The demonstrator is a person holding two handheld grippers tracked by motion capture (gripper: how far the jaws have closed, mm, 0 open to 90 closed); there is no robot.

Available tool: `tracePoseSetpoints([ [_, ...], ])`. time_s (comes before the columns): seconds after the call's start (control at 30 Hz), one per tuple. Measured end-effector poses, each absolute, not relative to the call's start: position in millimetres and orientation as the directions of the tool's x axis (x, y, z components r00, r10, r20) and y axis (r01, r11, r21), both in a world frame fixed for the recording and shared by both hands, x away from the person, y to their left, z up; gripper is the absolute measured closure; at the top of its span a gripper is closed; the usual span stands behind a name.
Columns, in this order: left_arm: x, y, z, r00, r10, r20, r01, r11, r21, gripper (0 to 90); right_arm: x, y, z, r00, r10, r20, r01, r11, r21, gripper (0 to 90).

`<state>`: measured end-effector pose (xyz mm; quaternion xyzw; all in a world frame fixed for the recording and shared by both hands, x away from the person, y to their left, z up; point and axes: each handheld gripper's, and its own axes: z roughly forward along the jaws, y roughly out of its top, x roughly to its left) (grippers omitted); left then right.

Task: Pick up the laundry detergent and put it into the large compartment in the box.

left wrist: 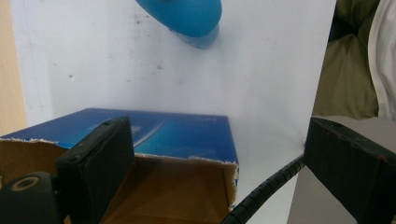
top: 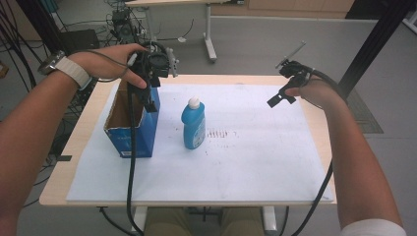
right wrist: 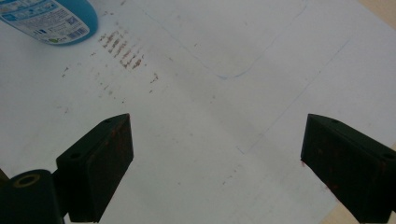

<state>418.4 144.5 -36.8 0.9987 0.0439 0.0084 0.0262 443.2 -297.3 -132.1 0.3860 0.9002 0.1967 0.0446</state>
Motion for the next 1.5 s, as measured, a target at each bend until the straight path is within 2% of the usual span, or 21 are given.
tracePoseSetpoints([
  [0.17,420.2,142.7,-35.6,0.992,0.125,-0.012,0.126,-0.991,0.047,9.0,442.0,-297.0,-132.7,-0.702,0.709,0.071,0.674,0.627,0.391,9.4],
  [0.27,423.2,140.2,-35.0,0.978,0.202,-0.042,0.204,-0.978,0.046,10.1,440.9,-297.6,-133.9,-0.705,0.705,0.068,0.669,0.631,0.394,9.4],
  [0.5,427.3,137.5,-33.0,0.948,0.306,-0.081,0.311,-0.95,0.044,11.9,440.6,-300.2,-134.2,-0.702,0.709,0.072,0.673,0.626,0.393,9.5],
  [0.6,430.5,137.3,-36.0,0.923,0.368,-0.118,0.374,-0.927,0.039,16.5,441.2,-301.0,-134.9,-0.702,0.709,0.072,0.673,0.626,0.395,9.4],
  [0.8,428.9,133.3,-39.2,0.913,0.395,-0.097,0.4,-0.916,0.033,17.7,441.1,-302.6,-136.0,-0.699,0.711,0.073,0.675,0.623,0.396,9.4],
  [0.87,426.9,130.5,-42.4,0.903,0.419,-0.093,0.423,-0.906,0.026,14.5,441.0,-304.0,-136.9,-0.697,0.713,0.075,0.677,0.621,0.395,9.5],
  [1.1,436.3,127.7,-43.9,0.877,0.464,-0.123,0.469,-0.883,0.015,13.5,441.4,-305.2,-138.7,-0.703,0.707,0.075,0.672,0.626,0.395,10.5],
  [1.17,440.4,126.8,-43.9,0.836,0.533,-0.133,0.539,-0.842,0.013,7.7,441.4,-304.7,-138.9,-0.703,0.708,0.074,0.672,0.626,0.394,10.4],
  [1.27,442.0,125.7,-44.0,0.816,0.562,-0.139,0.568,-0.823,0.007,7.6,441.3,-304.4,-138.8,-0.704,0.707,0.074,0.671,0.627,0.395,10.5],
  [1.3,440.2,125.6,-43.6,0.785,0.606,-0.129,0.612,-0.79,0.018,7.6,441.2,-304.0,-139.1,-0.704,0.706,0.072,0.67,0.628,0.396,10.5],
  [1.37,439.3,122.0,-43.9,0.766,0.632,-0.12,0.638,-0.77,0.01,7.6,441.2,-303.7,-139.5,-0.703,0.707,0.07,0.671,0.628,0.395,10.5],
  [1.5,438.3,119.9,-43.9,0.739,0.664,-0.116,0.669,-0.743,0.015,7.7,440.7,-304.4,-140.5,-0.704,0.707,0.069,0.67,0.628,0.397,10.6],
])
